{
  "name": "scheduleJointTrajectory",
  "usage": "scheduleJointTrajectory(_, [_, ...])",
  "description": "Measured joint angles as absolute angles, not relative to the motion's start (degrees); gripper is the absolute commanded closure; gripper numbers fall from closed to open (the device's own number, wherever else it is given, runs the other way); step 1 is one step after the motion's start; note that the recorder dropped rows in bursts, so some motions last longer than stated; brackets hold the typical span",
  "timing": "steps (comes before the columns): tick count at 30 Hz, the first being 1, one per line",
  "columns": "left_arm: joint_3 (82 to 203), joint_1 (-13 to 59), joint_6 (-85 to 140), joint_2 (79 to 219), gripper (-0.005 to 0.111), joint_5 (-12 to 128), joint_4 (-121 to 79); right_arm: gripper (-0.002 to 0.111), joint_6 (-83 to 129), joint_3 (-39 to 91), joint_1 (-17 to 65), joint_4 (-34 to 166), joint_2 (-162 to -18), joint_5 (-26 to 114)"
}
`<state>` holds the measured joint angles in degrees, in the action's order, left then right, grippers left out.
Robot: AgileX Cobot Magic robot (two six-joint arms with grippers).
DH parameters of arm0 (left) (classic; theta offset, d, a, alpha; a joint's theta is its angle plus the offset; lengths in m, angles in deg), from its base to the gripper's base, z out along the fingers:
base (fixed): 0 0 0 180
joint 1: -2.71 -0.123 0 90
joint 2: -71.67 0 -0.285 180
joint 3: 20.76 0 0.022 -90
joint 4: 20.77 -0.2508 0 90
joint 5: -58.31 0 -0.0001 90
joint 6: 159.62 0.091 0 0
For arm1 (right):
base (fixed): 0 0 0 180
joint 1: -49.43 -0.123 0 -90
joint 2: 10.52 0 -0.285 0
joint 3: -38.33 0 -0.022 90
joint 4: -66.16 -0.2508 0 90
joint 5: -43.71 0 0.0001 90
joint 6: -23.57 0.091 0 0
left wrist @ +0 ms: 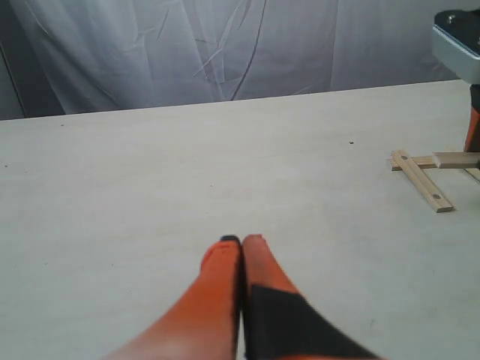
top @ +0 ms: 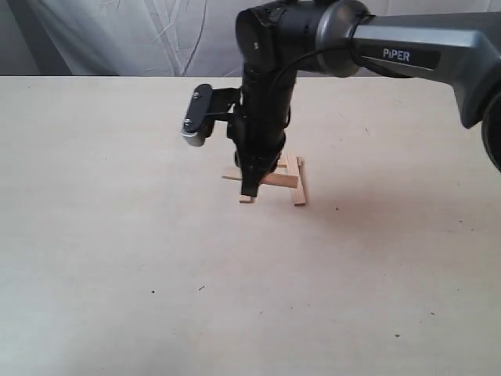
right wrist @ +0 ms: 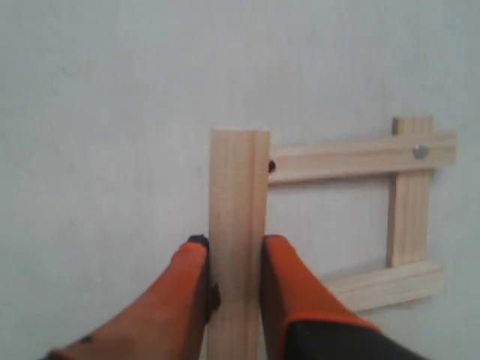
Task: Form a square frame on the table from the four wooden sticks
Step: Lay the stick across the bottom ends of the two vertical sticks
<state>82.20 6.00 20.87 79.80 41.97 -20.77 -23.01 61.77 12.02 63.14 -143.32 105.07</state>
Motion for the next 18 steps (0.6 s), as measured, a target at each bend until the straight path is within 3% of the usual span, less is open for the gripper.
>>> scheduleJointTrajectory(18, [82.2, 6.0, 20.87, 79.8, 0.107, 41.97, -20.77, 0.109, -35.52, 61.77, 15.44, 62.88, -149.57, 99.5])
